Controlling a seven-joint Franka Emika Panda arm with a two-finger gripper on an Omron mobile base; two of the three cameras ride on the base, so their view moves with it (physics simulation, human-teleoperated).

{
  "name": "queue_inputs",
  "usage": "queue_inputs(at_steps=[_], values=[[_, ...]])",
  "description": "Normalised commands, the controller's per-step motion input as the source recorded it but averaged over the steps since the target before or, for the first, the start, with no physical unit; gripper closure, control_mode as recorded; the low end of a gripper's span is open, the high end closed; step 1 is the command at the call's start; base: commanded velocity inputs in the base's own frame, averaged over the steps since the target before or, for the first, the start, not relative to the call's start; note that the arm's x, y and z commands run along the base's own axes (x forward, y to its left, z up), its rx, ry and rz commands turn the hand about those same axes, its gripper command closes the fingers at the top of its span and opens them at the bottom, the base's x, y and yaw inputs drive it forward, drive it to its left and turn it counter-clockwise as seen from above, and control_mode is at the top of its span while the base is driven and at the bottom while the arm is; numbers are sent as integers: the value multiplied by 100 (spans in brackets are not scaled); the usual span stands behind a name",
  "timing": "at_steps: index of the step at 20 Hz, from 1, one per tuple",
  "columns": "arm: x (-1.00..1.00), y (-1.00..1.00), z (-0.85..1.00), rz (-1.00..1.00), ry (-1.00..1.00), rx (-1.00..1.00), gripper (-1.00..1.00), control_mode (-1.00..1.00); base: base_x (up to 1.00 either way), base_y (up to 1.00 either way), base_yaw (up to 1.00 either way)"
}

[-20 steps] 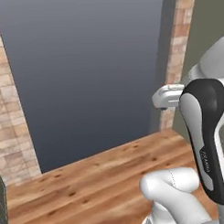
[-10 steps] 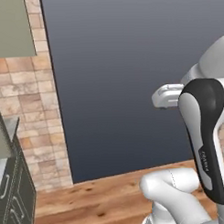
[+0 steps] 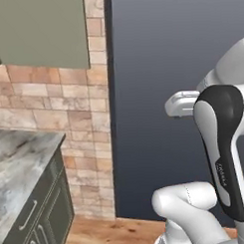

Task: There is a bowl on the dining counter. Grab a lemon wedge from the fridge and place it in the bowl. Then get the liquor bottle and glass cup from the cabinet and place them next to the bowl.

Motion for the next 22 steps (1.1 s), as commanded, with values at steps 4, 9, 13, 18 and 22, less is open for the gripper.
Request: queue_inputs(at_steps=[4,9,13,18,22], values=[[0,0,0,0,0,0,-100,100,77,-28,67],[0,0,0,0,0,0,-100,100,73,-21,69],[0,0,0,0,0,0,-100,100,70,-19,70],[0,0,0,0,0,0,-100,100,67,-17,70],[0,0,0,0,0,0,-100,100,72,-10,67]])
